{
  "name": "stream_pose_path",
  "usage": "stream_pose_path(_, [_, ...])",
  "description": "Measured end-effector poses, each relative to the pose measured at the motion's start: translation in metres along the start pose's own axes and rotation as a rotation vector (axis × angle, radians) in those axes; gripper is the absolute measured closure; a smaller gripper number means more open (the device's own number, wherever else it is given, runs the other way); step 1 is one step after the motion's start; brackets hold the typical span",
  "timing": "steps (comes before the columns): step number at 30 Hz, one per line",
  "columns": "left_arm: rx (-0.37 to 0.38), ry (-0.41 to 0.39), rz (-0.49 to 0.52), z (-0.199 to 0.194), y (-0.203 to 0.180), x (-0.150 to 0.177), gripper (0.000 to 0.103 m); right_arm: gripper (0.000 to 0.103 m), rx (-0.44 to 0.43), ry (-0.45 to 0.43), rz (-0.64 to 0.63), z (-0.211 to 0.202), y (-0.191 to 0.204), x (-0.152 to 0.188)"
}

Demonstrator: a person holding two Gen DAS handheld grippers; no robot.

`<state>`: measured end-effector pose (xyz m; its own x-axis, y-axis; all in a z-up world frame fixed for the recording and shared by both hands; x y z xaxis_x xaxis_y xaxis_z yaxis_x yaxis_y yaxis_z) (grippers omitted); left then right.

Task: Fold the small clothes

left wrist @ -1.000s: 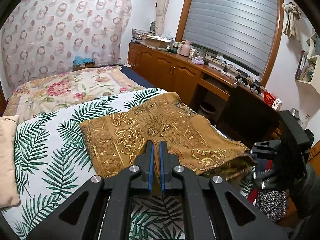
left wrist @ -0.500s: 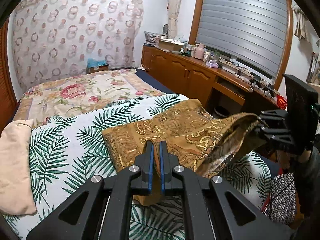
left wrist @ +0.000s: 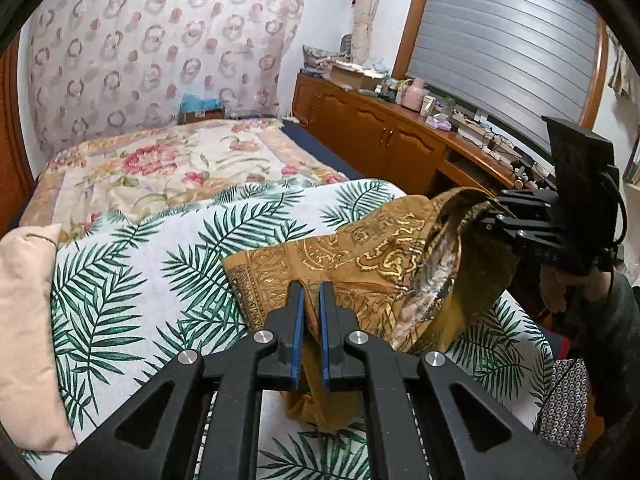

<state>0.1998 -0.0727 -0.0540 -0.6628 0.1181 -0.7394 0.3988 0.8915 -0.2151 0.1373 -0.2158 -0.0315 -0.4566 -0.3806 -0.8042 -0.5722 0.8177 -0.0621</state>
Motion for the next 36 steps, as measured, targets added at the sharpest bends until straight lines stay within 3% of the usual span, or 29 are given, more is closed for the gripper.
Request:
stream_pose_path(3, [0.008,0.022,0.002,0.005,0.005,0.001,0.083,0.095,-0.009,0.018,0.001,0.014,-0.004,-0.004])
stream_pose_path(5, [-0.019,0.017,0.006,0.005,0.011,-0.002,0.063,0.095,-0.014,0.033,0.002,0.023,-0.007,-0.007])
stream_pose_path(9, [-0.02,0.034,-0.01,0.006,0.022,-0.002,0.061,0.095,-0.028,0.075,0.011,0.047,-0.018,-0.011])
stream_pose_path(14, [-0.004,0.075,0.005,0.015,0.029,0.001,0.037,0.095,-0.051,0.108,0.001,0.064,-0.03,-0.018])
stream_pose_path(18, [-0.014,0.083,-0.004,0.021,0.033,0.002,0.036,0.09,-0.053,0.118,0.016,0.076,-0.034,-0.023])
stream_pose_path(23, [-0.038,0.114,0.005,0.035,0.039,0.001,0.036,0.058,0.012,0.1,0.047,0.074,-0.038,-0.031])
stream_pose_path(29, [-0.05,0.129,0.0,0.055,0.047,-0.01,0.036,0.035,0.103,0.032,0.115,0.04,-0.045,-0.04])
stream_pose_path(36, [-0.062,0.147,-0.01,0.08,0.056,-0.017,0.036,0.03,0.2,0.048,0.168,0.003,-0.05,-0.011])
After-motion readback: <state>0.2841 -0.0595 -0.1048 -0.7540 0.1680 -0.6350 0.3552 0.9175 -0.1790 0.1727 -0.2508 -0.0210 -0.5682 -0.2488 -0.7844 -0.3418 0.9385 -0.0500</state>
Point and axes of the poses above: each gripper's, at about its wrist camera, not at the fingertips, and z roughly the way its jaws point, y to its left, x to its underside, the point moved 4 cm from there along z, roughly the way its jaws point, and after that the axes turned 1 degree about -x, right-handed, at the moved point
